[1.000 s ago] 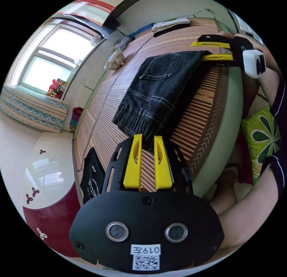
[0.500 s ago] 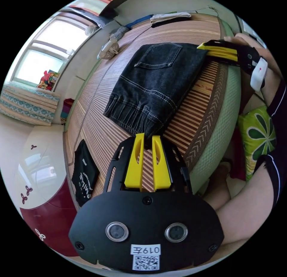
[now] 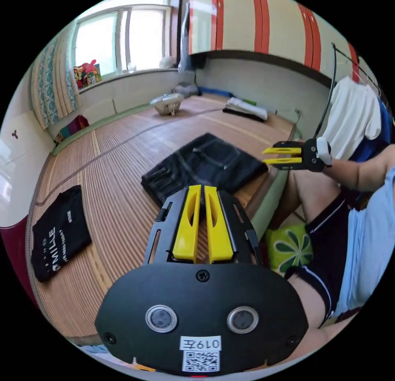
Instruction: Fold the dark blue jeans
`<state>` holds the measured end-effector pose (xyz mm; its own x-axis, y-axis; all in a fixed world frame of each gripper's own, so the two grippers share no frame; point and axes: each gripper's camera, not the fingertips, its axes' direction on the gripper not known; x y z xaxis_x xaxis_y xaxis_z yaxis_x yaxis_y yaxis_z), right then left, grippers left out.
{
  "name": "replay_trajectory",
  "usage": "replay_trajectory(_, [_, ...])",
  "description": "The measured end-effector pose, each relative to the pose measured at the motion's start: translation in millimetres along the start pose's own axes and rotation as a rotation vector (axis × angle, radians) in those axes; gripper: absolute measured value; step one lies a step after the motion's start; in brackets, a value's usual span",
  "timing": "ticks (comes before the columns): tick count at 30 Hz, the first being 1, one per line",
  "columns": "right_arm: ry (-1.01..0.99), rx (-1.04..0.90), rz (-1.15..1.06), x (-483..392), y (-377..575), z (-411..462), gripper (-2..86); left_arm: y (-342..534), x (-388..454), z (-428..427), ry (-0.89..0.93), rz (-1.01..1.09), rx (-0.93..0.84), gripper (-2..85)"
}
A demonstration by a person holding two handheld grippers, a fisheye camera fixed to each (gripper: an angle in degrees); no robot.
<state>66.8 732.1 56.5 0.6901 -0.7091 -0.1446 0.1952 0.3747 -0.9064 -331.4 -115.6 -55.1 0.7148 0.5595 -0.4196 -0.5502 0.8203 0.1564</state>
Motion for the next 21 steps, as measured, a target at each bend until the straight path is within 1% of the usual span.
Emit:
replay_trajectory(2, [-0.216,-0.007,0.157,65,-29,15,6.2,-25,-11,24,-0.029,-0.032,-0.061,1.1])
replay_trajectory(3, [-0.272,-0.012,0.187,79,-35,22,6.2,-29,-13,31,-0.035,-0.031,-0.085,1.1])
replay_trajectory(4, [-0.368,-0.02,0.234,104,-44,38,6.0,-36,-20,43,-0.049,-0.045,-0.133,1.1])
replay_trajectory(5, [-0.424,-0.034,0.248,120,-51,56,5.5,-41,-28,55,-0.072,-0.073,-0.196,1.0])
replay_trajectory(6, [-0.44,-0.045,0.246,126,-53,64,4.9,-43,-31,60,-0.082,-0.075,-0.229,1.0])
replay_trajectory(8, [-0.449,-0.108,0.207,135,-58,97,2.8,-46,-40,77,-0.16,-0.057,-0.365,0.9])
replay_trajectory(10, [-0.447,-0.155,0.167,134,-56,120,1.6,-49,-45,79,-0.161,-0.066,-0.369,0.9])
replay_trajectory(14, [-0.505,-0.131,0.127,156,-54,141,0.6,-62,-58,79,-0.165,-0.073,-0.405,0.7])
replay_trajectory(16, [-0.514,-0.135,0.085,165,-58,149,0.3,-71,-63,76,-0.17,-0.08,-0.412,0.7])
replay_trajectory(18, [-0.525,-0.124,0.045,172,-59,155,0.2,-82,-67,67,-0.165,-0.083,-0.358,0.7])
replay_trajectory(20, [-0.566,-0.101,0.067,187,-56,167,0.0,-98,-75,50,-0.081,-0.112,-0.164,0.7])
replay_trajectory(21, [-0.581,-0.095,0.078,192,-54,170,0.0,-102,-78,48,-0.047,-0.124,-0.124,0.7])
